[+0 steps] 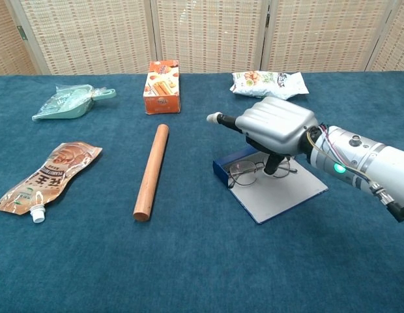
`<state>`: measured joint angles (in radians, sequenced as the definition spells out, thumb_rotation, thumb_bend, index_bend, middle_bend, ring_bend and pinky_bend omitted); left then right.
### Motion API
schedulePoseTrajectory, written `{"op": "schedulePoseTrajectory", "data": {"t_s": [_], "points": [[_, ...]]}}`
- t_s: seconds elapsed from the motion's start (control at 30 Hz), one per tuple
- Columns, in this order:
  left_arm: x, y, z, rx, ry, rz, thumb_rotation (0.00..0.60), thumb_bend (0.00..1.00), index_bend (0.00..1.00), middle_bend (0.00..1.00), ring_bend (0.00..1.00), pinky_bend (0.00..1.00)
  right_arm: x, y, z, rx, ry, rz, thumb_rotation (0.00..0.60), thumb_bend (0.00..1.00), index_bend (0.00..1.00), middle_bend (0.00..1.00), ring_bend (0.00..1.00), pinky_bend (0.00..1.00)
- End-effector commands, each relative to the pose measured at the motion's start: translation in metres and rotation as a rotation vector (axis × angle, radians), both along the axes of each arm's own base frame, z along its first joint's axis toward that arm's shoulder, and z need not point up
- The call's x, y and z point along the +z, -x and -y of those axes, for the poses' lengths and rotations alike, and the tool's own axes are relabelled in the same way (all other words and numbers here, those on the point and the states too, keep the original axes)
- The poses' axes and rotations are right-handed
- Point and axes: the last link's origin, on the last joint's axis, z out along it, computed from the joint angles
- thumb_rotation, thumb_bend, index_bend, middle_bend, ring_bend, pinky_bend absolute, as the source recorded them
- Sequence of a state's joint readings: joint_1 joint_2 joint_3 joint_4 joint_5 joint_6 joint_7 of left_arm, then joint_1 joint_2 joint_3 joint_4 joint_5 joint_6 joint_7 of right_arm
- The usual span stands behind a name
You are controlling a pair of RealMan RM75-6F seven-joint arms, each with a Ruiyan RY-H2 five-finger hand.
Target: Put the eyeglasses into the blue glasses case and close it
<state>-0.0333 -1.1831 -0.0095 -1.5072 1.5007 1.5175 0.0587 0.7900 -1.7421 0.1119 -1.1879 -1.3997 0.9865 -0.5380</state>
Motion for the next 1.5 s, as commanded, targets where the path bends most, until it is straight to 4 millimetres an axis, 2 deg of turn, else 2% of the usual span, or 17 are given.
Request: {"op": "schedulePoseTrajectory", "data": {"t_s": [0.03, 0.23, 0.33, 0.57, 0.83, 1.17, 1.5], "points": [[-0.001, 0.0, 0.0, -0.001, 0.001, 0.001, 0.6, 0.19, 0.12, 0.12, 0.1, 0.26, 0.0, -0.001, 0.006, 0.003, 0.016, -0.006, 0.6, 0.11, 0.0, 0.85, 1.0, 0.86], [0.0, 0.001, 0.0, 0.002, -0.001, 0.0, 0.6, 0.19, 0.12, 0.12, 0.1, 0.26, 0.004, -0.006, 0.016, 0.007, 0.042, 0.022, 0.6, 0.11, 0.0, 0.84, 1.0, 0.86], [0.0, 0.002, 0.0, 0.005, -0.002, 0.0, 0.6, 0.19, 0.12, 0.12, 0.1, 0.26, 0.009, -0.005, 0.014, 0.002, 0.029, 0.044, 0.6, 0.11, 0.0, 0.84, 1.0, 0.86], [-0.002, 0.001, 0.0, 0.003, 0.005, 0.004, 0.6, 0.19, 0.12, 0.12, 0.1, 0.26, 0.025, 0.022, 0.003, -0.026, 0.011, 0.001, 0.6, 0.11, 0.0, 0.84, 1.0, 0.86], [-0.002, -0.001, 0.0, 0.0, 0.007, 0.0, 0.6, 0.19, 0.12, 0.12, 0.1, 0.26, 0.029, 0.038, 0.005, -0.059, 0.018, -0.021, 0.6, 0.11, 0.0, 0.84, 1.0, 0.86], [0.0, -0.001, 0.002, 0.013, 0.007, -0.004, 0.6, 0.19, 0.12, 0.12, 0.1, 0.26, 0.019, 0.039, 0.017, -0.073, 0.03, -0.046, 0.6, 0.11, 0.0, 0.84, 1.0, 0.86], [-0.002, 0.001, 0.002, 0.015, 0.012, -0.003, 0.6, 0.19, 0.12, 0.12, 0.1, 0.26, 0.012, 0.023, 0.033, -0.053, 0.063, -0.047, 0.6, 0.11, 0.0, 0.84, 1.0, 0.86]]}}
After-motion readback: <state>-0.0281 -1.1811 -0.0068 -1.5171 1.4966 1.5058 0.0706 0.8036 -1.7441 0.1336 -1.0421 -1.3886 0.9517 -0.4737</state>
